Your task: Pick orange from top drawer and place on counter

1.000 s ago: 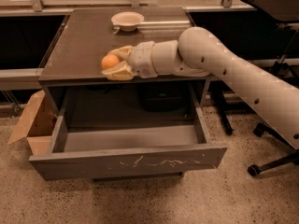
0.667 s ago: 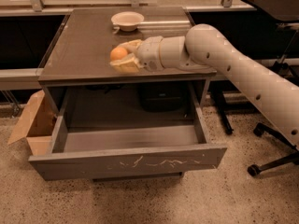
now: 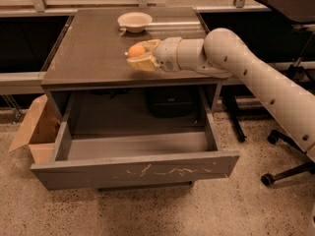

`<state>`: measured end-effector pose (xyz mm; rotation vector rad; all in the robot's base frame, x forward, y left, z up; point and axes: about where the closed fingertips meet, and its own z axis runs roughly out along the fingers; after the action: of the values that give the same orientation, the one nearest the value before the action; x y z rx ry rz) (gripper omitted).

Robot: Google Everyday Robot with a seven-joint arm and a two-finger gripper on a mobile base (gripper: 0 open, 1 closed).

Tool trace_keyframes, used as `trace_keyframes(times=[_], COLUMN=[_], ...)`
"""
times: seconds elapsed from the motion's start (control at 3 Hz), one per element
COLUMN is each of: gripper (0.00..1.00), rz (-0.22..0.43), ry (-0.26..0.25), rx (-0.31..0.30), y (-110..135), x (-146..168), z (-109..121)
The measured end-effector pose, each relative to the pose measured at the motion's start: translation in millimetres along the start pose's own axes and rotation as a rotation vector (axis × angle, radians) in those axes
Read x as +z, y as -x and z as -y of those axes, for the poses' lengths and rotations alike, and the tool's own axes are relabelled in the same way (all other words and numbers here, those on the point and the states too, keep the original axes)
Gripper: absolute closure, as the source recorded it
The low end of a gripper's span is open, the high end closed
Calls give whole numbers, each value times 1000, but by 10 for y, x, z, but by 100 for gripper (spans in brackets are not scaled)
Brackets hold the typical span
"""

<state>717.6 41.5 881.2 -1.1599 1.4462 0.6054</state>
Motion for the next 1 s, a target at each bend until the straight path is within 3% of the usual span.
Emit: trace_keyframes(times=[0.67,1.0], gripper=[100,100], rz=[-99,-147], ry=[-76,-95], rx=[94,153], y=[5,-102], x=[36,27], z=[691,1010])
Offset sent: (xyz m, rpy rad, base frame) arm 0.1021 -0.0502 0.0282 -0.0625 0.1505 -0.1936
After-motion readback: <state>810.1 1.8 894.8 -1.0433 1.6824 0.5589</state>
